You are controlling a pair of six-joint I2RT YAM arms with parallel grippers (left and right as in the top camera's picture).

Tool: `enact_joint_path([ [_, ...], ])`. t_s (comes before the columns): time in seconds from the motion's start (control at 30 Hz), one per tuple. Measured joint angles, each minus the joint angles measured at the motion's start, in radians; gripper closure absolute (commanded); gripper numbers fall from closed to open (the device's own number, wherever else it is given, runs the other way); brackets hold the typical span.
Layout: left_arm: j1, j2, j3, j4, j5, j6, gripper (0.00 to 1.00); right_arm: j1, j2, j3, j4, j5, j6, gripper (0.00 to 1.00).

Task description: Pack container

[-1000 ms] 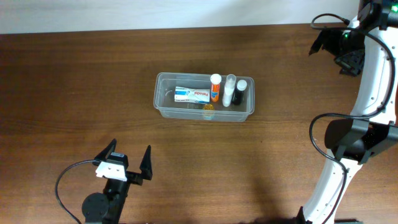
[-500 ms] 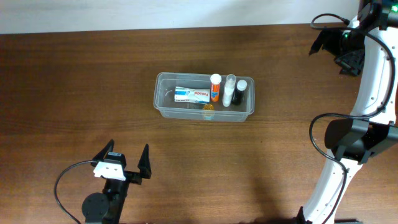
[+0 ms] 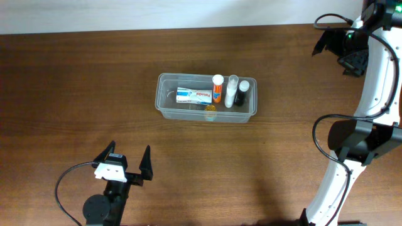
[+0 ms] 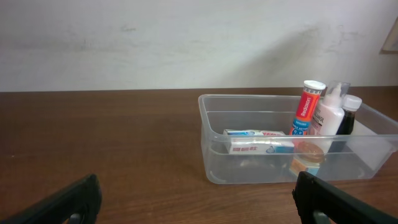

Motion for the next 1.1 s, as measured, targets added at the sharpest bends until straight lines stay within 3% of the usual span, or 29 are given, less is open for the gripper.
enact_joint_path([
  [0.47,0.000,0.000,0.000,0.000,0.000,0.000,0.01,0.024,-0.006,0.000,0.000,0.000,0.000,0.02],
  [0.67,0.000,0.000,0.000,0.000,-0.004,0.000,0.01,0.095,-0.116,-0.013,0.000,0.000,0.000,0.02],
  [0.9,0.000,0.000,0.000,0.000,-0.007,0.000,0.01,0.247,-0.473,-0.075,0.003,0.000,0.000,0.02],
  [1.1,0.000,0.000,0.000,-0.001,-0.007,0.000,0.01,0.298,-0.834,-0.417,0.002,0.000,0.000,0.02],
])
